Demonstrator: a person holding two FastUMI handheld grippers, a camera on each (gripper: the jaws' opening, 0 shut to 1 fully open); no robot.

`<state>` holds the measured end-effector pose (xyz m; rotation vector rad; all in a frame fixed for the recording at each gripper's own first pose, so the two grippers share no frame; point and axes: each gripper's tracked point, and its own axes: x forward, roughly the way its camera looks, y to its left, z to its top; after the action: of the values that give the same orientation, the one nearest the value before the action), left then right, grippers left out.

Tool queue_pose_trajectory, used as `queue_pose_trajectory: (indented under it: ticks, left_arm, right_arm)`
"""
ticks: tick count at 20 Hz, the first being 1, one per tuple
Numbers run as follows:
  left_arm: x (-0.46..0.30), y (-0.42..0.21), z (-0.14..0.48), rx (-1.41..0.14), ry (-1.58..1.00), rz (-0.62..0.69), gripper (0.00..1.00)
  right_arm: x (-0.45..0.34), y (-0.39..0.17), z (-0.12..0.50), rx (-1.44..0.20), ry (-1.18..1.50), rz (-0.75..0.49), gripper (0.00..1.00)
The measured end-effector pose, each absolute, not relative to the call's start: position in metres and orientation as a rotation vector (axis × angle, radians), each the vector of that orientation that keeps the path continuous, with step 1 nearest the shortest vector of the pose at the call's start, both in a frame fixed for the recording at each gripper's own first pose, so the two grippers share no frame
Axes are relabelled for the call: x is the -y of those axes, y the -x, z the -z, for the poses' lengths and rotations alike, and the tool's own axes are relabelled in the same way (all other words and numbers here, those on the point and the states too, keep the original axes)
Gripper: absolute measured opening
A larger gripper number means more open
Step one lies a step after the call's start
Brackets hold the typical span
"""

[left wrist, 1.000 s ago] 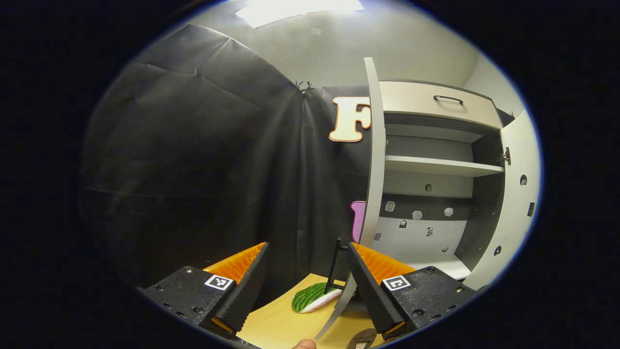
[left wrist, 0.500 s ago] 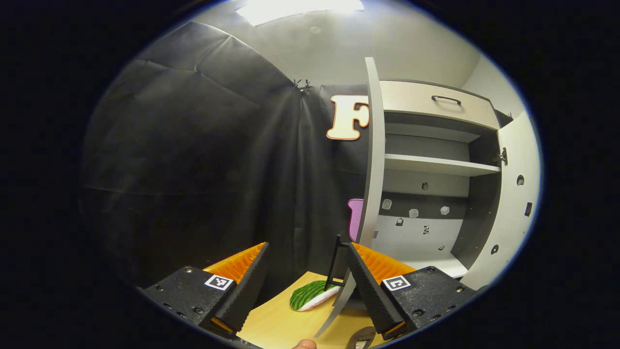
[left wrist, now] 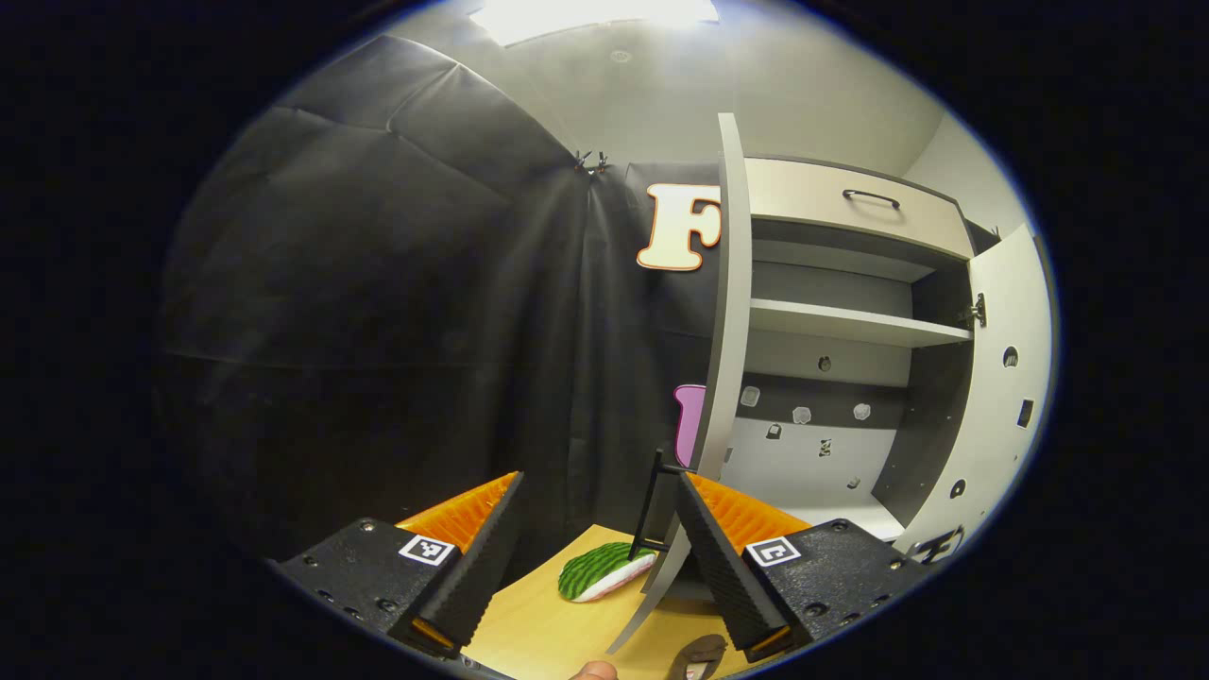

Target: Grab one shoe with the right hand and put it into the shoe cabinet, grab the other shoe with the left hand and put it into the shoe cabinet; then close the right door with the right hand and the left door with the left hand.

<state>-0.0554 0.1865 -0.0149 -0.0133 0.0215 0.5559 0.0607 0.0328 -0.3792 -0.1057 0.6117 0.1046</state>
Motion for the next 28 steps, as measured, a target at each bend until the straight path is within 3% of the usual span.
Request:
queue_pose_trajectory:
  ticks: [3, 4, 6, 12, 17, 18, 20, 22, 28]
  left_arm:
    - [-0.183, 0.057, 0.018, -0.027, 0.018, -0.553, 0.93]
    - [-0.183, 0.058, 0.019, -0.028, 0.019, -0.554, 1.0]
    - [-0.184, 0.06, 0.021, -0.029, 0.021, -0.562, 0.96]
    - [-0.195, 0.072, 0.032, -0.043, 0.038, -0.62, 0.96]
    - [-0.207, 0.08, 0.041, -0.055, 0.044, -0.668, 0.92]
    - [-0.211, 0.081, 0.042, -0.056, 0.043, -0.681, 0.96]
    - [-0.218, 0.085, 0.044, -0.057, 0.046, -0.712, 0.92]
    - [-0.226, 0.09, 0.048, -0.069, 0.051, -0.747, 0.96]
    - [-0.241, 0.102, 0.05, -0.069, 0.058, -0.811, 0.96]
  right_arm:
    - [-0.045, -0.104, 0.328, -0.492, 0.094, -0.119, 0.0]
    - [-0.048, -0.12, 0.312, -0.463, 0.091, -0.122, 0.0]
    - [-0.055, -0.153, 0.286, -0.399, 0.092, -0.128, 0.0]
    - [-0.065, -0.247, 0.248, -0.294, 0.166, -0.137, 0.0]
    - [-0.062, -0.317, 0.267, -0.32, 0.191, -0.098, 0.0]
    - [-0.058, -0.323, 0.272, -0.336, 0.194, -0.085, 0.0]
    - [-0.054, -0.344, 0.289, -0.372, 0.192, -0.064, 0.0]
    - [-0.055, -0.357, 0.299, -0.391, 0.179, -0.055, 0.0]
    - [-0.066, -0.37, 0.323, -0.44, 0.183, -0.055, 0.01]
